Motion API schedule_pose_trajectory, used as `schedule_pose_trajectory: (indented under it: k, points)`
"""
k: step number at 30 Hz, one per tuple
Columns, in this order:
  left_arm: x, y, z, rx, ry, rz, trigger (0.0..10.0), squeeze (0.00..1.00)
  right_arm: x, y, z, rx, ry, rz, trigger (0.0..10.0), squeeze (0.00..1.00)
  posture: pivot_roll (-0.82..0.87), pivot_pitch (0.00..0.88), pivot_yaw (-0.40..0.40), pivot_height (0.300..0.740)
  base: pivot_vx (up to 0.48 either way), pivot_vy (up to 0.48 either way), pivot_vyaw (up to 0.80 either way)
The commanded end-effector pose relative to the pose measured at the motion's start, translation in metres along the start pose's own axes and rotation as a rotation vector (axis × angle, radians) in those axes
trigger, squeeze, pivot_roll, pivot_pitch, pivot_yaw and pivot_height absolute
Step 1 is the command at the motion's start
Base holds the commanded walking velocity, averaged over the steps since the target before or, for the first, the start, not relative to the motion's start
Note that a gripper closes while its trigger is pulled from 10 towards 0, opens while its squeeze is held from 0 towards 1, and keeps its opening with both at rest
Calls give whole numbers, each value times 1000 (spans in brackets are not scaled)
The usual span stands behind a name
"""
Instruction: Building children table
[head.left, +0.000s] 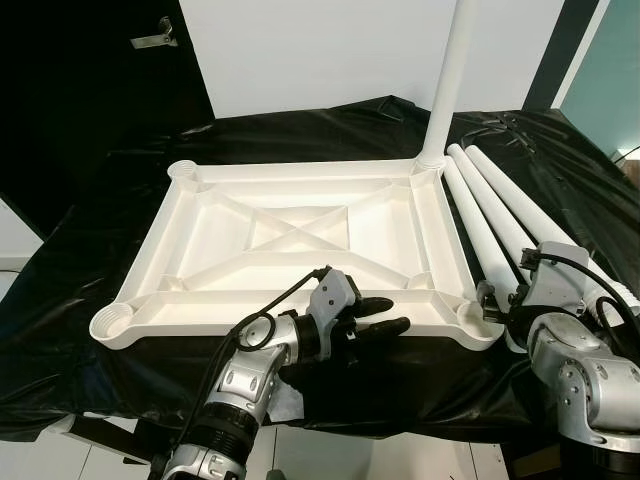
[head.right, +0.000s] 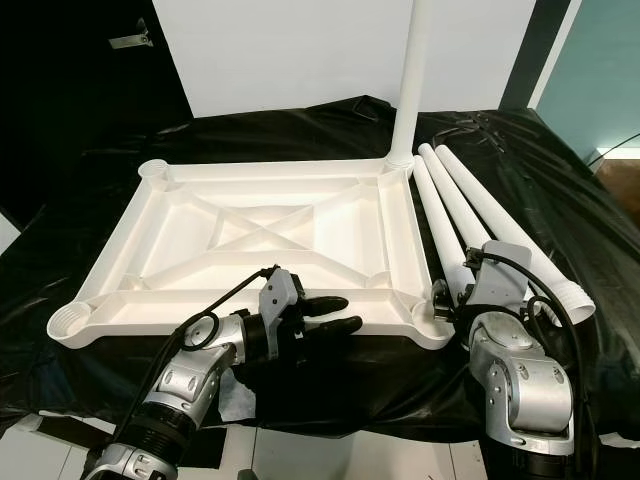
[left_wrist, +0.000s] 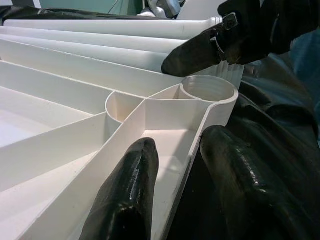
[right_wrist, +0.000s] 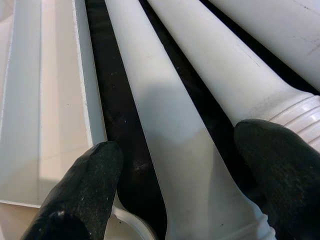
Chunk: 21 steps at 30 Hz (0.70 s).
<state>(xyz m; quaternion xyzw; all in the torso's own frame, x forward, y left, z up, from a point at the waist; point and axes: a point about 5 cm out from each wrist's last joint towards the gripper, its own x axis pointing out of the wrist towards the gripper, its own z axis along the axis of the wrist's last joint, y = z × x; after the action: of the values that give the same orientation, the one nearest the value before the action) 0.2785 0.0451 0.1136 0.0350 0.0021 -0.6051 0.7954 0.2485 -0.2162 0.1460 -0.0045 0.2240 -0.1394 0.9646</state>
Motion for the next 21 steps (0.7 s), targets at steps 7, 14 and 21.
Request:
schedule_pose_trajectory:
  k: [7, 14, 21]
  points:
    - [-1, 4, -5, 5, 22, 104, 10000, 0, 6, -32, -30, 39, 191, -178, 10000, 0, -196, 35, 51, 740, 0, 0, 0]
    - [-1, 4, -4, 4, 21, 103, 10000, 0, 1, -46, -36, 46, 193, -262, 10000, 0, -201, 31, 50, 740, 0, 0, 0]
    - [1, 5, -3, 8, 21, 95, 10000, 0, 1, -48, -55, 54, 273, -260, 10000, 0, -213, 26, 59, 740, 0, 0, 0]
